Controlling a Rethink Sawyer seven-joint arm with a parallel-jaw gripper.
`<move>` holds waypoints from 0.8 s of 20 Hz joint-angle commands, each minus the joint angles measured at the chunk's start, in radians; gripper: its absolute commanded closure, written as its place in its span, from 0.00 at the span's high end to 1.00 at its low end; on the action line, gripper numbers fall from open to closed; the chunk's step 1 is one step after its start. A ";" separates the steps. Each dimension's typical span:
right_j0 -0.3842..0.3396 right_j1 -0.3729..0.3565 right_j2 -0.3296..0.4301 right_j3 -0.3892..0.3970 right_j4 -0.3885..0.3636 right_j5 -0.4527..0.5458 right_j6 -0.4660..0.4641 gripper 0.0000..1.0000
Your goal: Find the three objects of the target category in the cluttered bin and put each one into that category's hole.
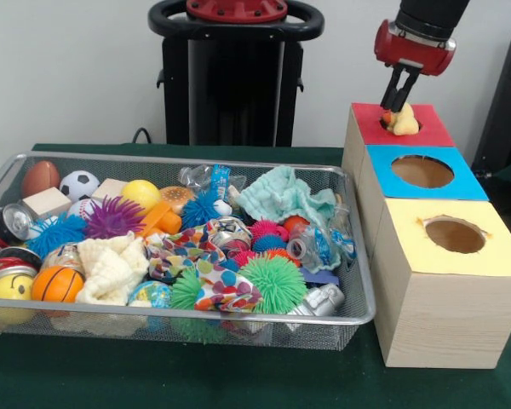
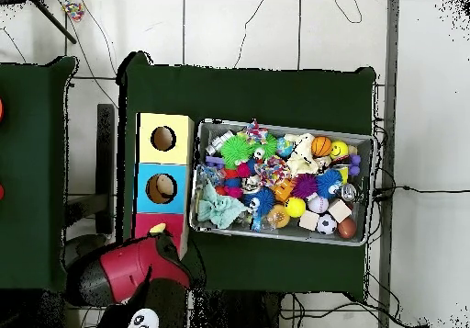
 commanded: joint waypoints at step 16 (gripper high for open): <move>-0.062 0.066 0.065 -0.019 -0.032 -0.126 0.083 0.00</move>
